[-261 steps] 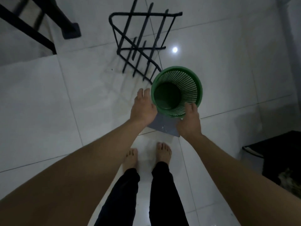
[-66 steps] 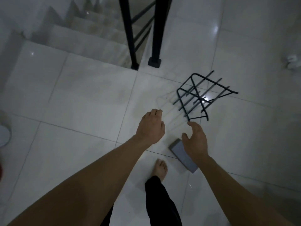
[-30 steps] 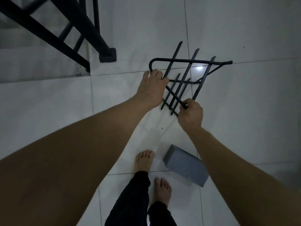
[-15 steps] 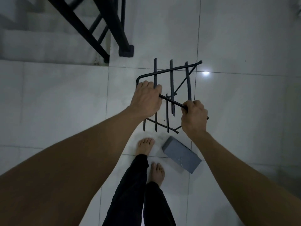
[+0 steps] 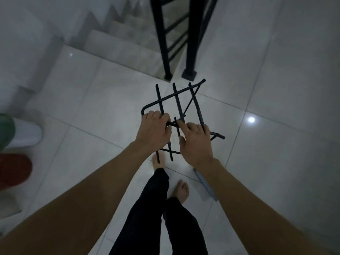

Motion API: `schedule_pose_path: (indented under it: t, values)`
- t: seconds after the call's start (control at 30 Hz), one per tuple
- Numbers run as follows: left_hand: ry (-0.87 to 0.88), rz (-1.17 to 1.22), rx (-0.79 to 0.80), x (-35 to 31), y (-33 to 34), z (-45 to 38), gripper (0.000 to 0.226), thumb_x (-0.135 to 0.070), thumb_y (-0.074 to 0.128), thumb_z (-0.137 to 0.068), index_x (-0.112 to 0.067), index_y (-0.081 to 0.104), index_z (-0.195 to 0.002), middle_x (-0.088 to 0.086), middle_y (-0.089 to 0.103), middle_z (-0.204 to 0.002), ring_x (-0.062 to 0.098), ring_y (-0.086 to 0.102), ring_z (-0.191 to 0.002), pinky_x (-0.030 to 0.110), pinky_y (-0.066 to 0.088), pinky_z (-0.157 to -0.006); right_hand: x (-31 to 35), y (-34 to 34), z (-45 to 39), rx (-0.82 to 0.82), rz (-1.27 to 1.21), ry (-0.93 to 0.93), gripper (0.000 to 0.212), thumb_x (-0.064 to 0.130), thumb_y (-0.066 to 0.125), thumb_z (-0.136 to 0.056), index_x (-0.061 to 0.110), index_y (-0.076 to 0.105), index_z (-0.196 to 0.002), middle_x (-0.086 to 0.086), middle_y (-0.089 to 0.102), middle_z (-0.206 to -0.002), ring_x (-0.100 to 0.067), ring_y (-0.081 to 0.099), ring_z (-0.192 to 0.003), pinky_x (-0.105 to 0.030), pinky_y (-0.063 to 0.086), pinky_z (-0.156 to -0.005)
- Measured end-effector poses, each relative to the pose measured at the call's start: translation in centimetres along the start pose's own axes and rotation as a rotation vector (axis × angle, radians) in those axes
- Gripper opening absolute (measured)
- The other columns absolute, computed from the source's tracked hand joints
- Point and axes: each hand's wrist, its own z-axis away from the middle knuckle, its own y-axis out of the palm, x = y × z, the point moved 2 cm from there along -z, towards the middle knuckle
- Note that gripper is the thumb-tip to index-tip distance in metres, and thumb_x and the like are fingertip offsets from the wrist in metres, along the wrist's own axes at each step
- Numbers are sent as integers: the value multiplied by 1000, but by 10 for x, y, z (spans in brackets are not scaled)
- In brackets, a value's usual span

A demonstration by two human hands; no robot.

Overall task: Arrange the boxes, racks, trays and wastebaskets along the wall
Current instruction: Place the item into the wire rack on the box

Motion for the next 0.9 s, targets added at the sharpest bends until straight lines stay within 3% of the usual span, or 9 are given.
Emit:
schedule_pose_path:
  t: [0.1, 0.17, 0.23, 0.37, 0.53, 0.67, 0.73, 0.83, 0.9]
  values:
    - [-60, 3, -15, 27, -36, 39, 23, -29, 54, -88, -18, 61, -106, 4, 58, -94, 25, 50, -92, 38, 37, -87, 46, -13, -4, 58, 3, -51, 37, 14, 55, -89, 20, 59, -125, -4, 65, -90, -27, 61, -87, -51, 41, -98]
    - [-96, 11, -31, 47, -59, 67, 22, -27, 55, -88, -18, 62, -107, 4, 58, -95, 25, 50, -94, 38, 38, -90, 81, -19, -8, 159, -28, -75, 20, 8, 53, -90, 17, 64, -104, -4, 61, -80, -25, 58, -76, -46, 46, -87]
    - [-124, 12, -61, 69, -81, 96, 22, -25, 56, -88, -17, 62, -107, 4, 57, -95, 24, 50, -95, 37, 38, -92, 119, -25, -10, 235, -91, -96, 18, 2, 51, -90, 17, 58, -83, -2, 57, -73, -19, 51, -69, -42, 49, -83]
    - [-166, 21, -117, 115, -121, 155, 21, -26, 55, -87, -17, 62, -105, 2, 55, -92, 23, 50, -91, 37, 41, -89, 198, -29, 4, 307, -117, -178, 15, 11, 54, -93, 13, 66, -101, -4, 67, -90, -21, 60, -85, -36, 49, -80]
    - [-210, 9, -189, 167, -170, 250, 22, -31, 57, -89, -16, 65, -103, 3, 57, -91, 22, 52, -89, 35, 43, -88, 302, -25, 45, 343, -138, -252, 16, 10, 52, -95, 12, 67, -101, -4, 68, -90, -20, 62, -83, -30, 46, -69]
    - [-296, 1, -229, 209, -199, 339, 23, -33, 58, -89, -18, 67, -103, 1, 57, -90, 21, 52, -90, 35, 42, -91, 389, -6, 90, 385, -141, -293, 19, 8, 52, -94, 16, 66, -104, -2, 66, -92, -20, 61, -88, -39, 50, -84]
    - [-353, 0, -263, 231, -211, 386, 23, -33, 57, -89, -18, 67, -103, 1, 57, -90, 21, 51, -90, 35, 43, -92, 432, 4, 116, 401, -147, -329, 18, 6, 52, -93, 15, 65, -100, -2, 65, -90, -21, 61, -86, -41, 51, -83]
    - [-426, 7, -345, 258, -229, 457, 25, -32, 56, -90, -16, 66, -107, 3, 58, -99, 23, 51, -101, 40, 43, -97, 494, 15, 155, 434, -142, -411, 14, 6, 51, -93, 13, 63, -96, -3, 66, -88, -21, 61, -81, -35, 50, -72]
    - [-480, -19, -406, 274, -240, 504, 30, -33, 52, -94, -15, 62, -116, 6, 56, -120, 25, 47, -121, 44, 37, -107, 534, 18, 178, 443, -162, -452, 14, 6, 52, -93, 11, 64, -96, -3, 66, -87, -20, 60, -76, -31, 46, -64]
